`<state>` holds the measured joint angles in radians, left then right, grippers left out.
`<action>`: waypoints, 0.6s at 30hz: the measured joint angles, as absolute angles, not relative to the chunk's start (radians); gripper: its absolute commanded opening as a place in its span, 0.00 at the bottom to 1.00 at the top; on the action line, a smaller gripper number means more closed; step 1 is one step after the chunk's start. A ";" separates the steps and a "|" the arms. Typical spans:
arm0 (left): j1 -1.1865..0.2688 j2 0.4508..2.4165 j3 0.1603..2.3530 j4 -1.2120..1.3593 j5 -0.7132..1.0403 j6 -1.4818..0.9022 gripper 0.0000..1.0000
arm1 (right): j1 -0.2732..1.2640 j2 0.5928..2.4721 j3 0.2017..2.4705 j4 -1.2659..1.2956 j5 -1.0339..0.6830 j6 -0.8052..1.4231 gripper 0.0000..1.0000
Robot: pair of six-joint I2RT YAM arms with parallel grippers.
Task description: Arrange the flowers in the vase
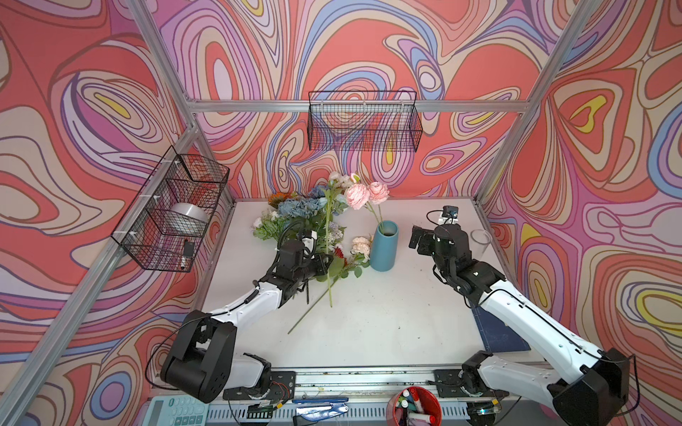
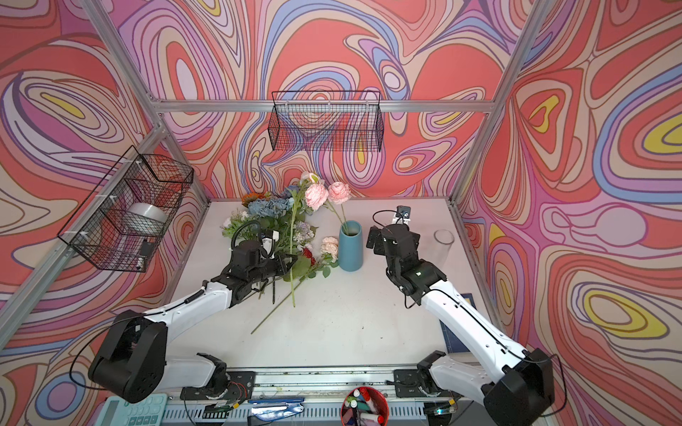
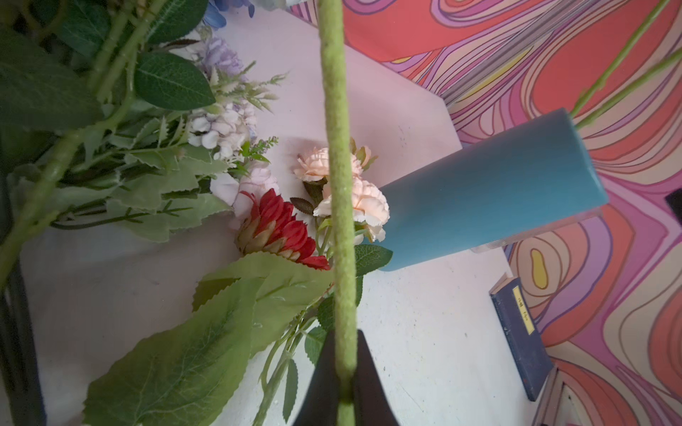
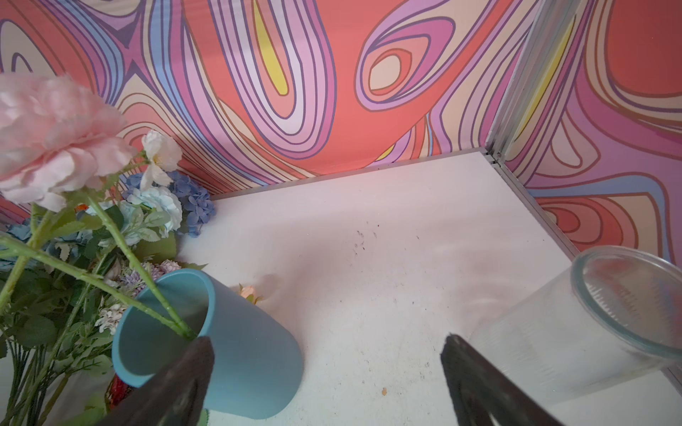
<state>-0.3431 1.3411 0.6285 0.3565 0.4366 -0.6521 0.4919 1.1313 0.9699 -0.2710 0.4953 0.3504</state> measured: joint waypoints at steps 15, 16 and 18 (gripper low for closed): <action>-0.194 1.307 0.443 0.873 0.556 -1.009 0.00 | 0.492 1.127 0.968 -0.259 0.443 0.353 0.98; -0.191 1.292 0.442 0.875 0.551 -1.012 0.00 | 0.492 1.127 0.968 -0.257 0.434 0.352 0.98; -0.187 1.257 0.437 0.869 0.538 -1.014 0.00 | 0.492 1.126 0.968 -0.252 0.418 0.352 0.98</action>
<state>-0.1875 1.2568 0.4374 0.8692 0.5385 -1.0138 0.4919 1.1263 0.9684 -0.2523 0.4179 0.3515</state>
